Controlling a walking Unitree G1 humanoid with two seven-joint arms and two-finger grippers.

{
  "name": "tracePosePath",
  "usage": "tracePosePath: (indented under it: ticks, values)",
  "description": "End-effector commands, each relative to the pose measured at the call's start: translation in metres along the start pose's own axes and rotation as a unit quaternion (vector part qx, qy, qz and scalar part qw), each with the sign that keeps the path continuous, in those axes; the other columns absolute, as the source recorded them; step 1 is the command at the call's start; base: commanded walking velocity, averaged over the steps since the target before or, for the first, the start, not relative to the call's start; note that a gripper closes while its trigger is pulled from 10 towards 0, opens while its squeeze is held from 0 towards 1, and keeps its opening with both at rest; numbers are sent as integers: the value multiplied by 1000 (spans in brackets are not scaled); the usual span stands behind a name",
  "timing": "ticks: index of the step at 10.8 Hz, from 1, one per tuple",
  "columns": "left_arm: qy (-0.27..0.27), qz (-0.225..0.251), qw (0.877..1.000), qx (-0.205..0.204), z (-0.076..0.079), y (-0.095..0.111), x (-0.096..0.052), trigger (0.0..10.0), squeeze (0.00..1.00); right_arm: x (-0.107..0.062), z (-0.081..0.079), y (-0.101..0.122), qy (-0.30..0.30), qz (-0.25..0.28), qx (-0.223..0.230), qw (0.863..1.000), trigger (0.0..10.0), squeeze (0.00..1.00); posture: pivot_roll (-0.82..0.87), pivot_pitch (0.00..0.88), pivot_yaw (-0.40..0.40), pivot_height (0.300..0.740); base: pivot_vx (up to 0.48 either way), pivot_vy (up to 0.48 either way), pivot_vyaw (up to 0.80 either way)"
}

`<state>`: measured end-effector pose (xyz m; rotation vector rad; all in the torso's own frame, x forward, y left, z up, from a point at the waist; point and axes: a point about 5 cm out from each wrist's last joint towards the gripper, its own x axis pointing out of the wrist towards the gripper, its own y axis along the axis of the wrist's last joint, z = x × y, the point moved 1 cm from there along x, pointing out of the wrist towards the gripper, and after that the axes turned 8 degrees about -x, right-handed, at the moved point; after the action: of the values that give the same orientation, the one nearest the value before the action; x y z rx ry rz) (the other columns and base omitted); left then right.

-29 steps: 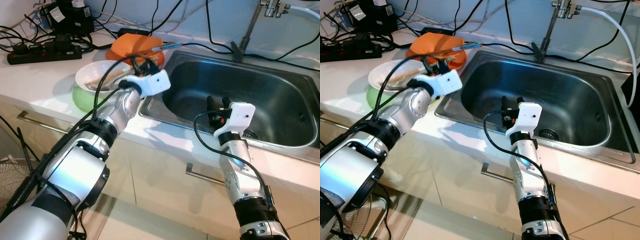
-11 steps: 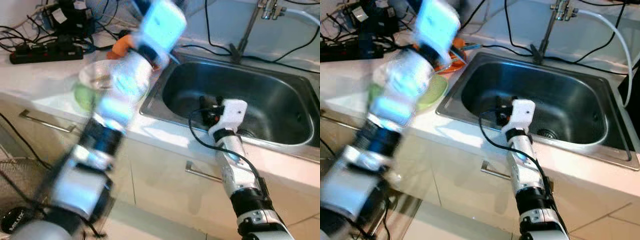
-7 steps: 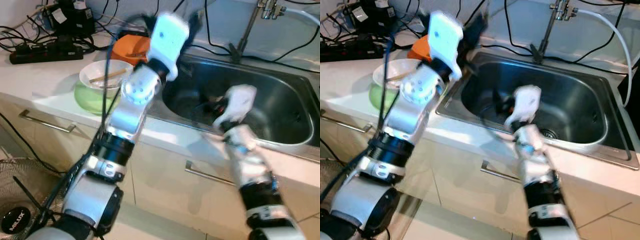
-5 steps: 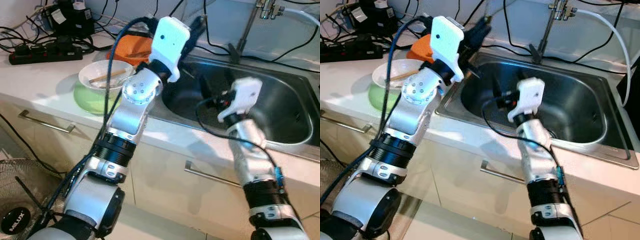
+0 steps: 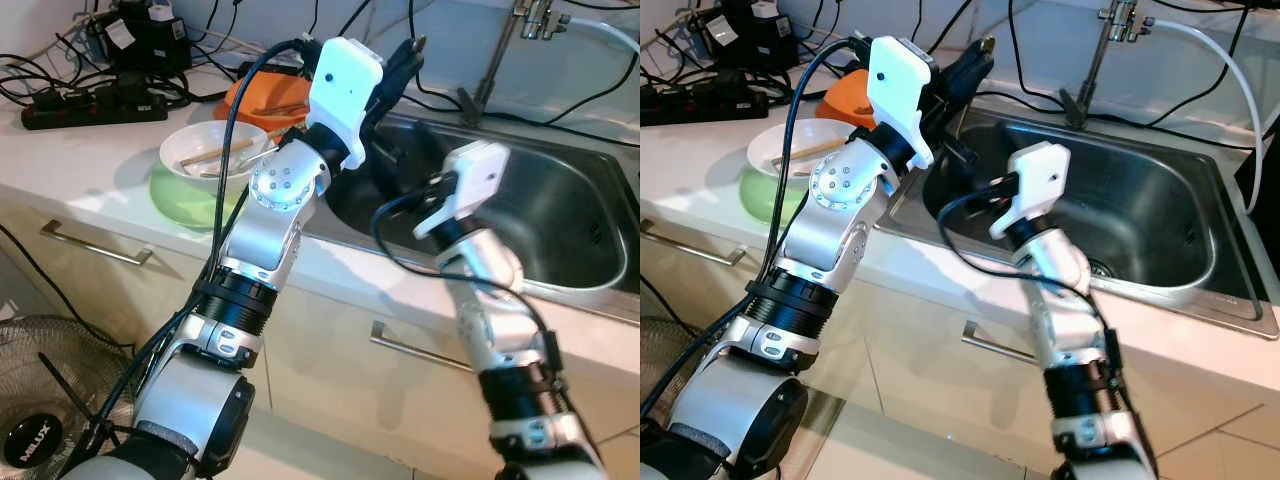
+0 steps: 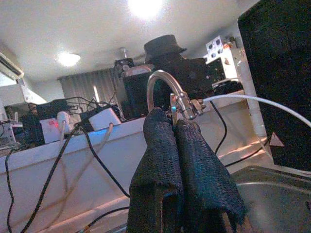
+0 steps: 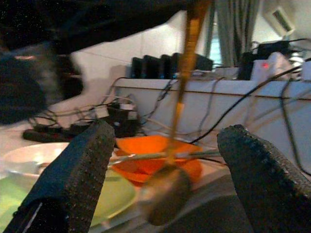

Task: Kitchen organization

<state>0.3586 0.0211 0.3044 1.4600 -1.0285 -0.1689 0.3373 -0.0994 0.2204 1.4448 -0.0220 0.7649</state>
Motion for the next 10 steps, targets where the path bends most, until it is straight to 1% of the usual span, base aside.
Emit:
tracePosePath:
  ticks: [1, 2, 3, 5, 8, 10]
  values:
    - [-10, 1, 1000, -15, 3, -2, -1, 10000, 0, 0, -5, 3, 13, 3, 8, 1000, 10000, 0, 130, 0, -17, 740, 0, 0, 0]
    - [-19, -3, 1000, -22, 5, -3, -2, 10000, 0, 1, -7, 2, 14, 2, 11, 1000, 10000, 0, 131, 0, -16, 740, 0, 0, 0]
    - [-36, -13, 999, -38, 9, -6, -4, 10000, 0, 1, -10, 1, 9, 0, 15, 1000, 10000, 0, 136, 0, -13, 740, 0, 0, 0]
    - [-52, -24, 997, -49, 12, -11, -9, 10000, 0, 2, -9, 0, -9, -3, 14, 1000, 10000, 0, 139, 0, -6, 740, 0, 0, 0]
    - [-56, -33, 996, -54, 12, -12, -13, 10000, 0, 1, 5, -3, -63, -13, 2, 998, 10000, 0, 139, 0, -1, 740, 0, 0, 0]
    - [-68, -34, 995, -63, 15, -11, -12, 10000, 0, 1, 7, -7, -79, -24, -1, 997, 10000, 0, 139, 0, 7, 740, 0, 0, 0]
